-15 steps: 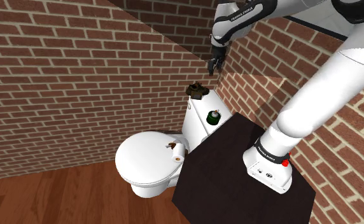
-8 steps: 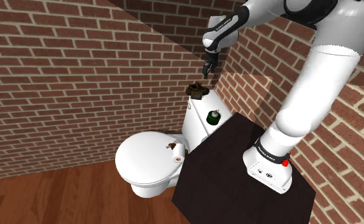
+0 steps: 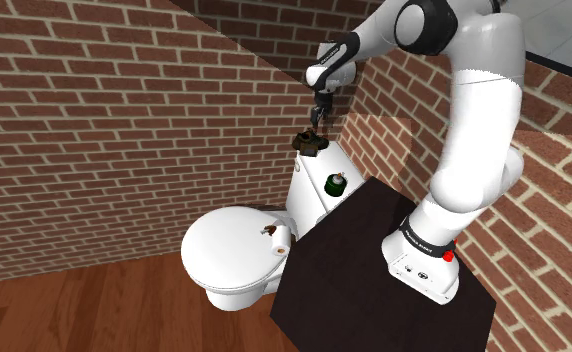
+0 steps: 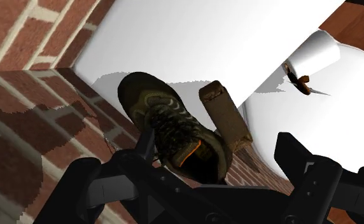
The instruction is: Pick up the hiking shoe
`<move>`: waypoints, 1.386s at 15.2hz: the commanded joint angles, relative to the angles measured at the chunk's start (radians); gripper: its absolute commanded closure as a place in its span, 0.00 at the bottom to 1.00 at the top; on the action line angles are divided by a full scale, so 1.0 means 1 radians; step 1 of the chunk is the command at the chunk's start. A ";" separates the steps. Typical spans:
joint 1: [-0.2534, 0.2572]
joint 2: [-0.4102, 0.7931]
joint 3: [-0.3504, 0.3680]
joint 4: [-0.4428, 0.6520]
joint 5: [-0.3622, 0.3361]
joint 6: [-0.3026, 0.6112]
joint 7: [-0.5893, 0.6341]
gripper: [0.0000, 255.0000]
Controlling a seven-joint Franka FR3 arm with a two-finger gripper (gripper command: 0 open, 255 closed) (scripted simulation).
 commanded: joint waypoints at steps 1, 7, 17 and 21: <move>-0.022 0.075 0.008 0.075 0.013 0.001 -0.024 0.00; -0.039 0.163 0.018 0.135 0.024 0.030 -0.033 0.00; -0.043 0.201 0.022 0.144 0.028 0.058 -0.032 1.00; -0.044 0.202 0.023 0.145 0.028 0.058 -0.032 1.00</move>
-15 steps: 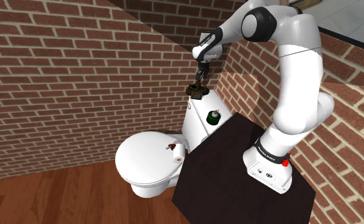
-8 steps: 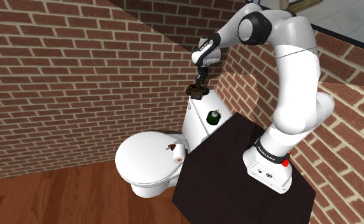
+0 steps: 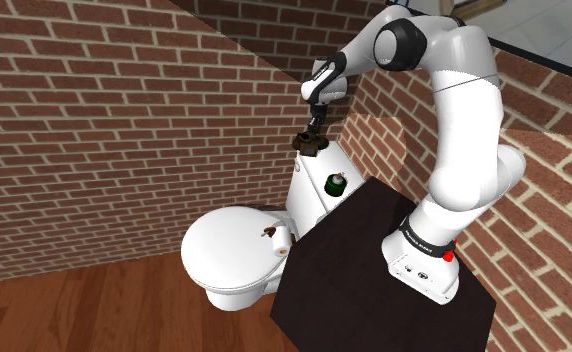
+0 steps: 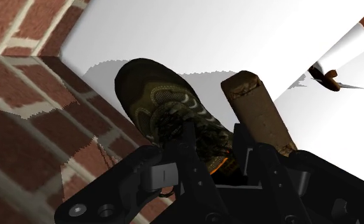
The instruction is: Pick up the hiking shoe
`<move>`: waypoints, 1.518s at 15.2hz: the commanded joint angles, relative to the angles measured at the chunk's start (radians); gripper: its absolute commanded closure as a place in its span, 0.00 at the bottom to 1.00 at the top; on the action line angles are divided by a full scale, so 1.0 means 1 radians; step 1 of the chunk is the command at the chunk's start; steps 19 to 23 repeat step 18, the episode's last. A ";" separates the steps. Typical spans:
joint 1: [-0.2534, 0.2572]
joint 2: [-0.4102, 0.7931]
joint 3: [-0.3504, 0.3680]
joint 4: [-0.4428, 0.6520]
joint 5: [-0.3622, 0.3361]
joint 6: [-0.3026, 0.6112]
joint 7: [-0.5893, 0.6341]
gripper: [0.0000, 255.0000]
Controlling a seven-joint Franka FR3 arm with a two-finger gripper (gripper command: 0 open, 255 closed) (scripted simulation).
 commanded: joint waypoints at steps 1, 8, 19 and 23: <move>0.000 -0.001 0.000 -0.002 0.000 0.000 0.000 1.00; 0.007 -0.072 -0.008 -0.016 -0.008 -0.056 -0.002 1.00; 0.015 -0.148 -0.017 -0.019 -0.017 -0.128 -0.005 1.00; 0.015 -0.148 -0.017 -0.019 -0.017 -0.128 -0.005 1.00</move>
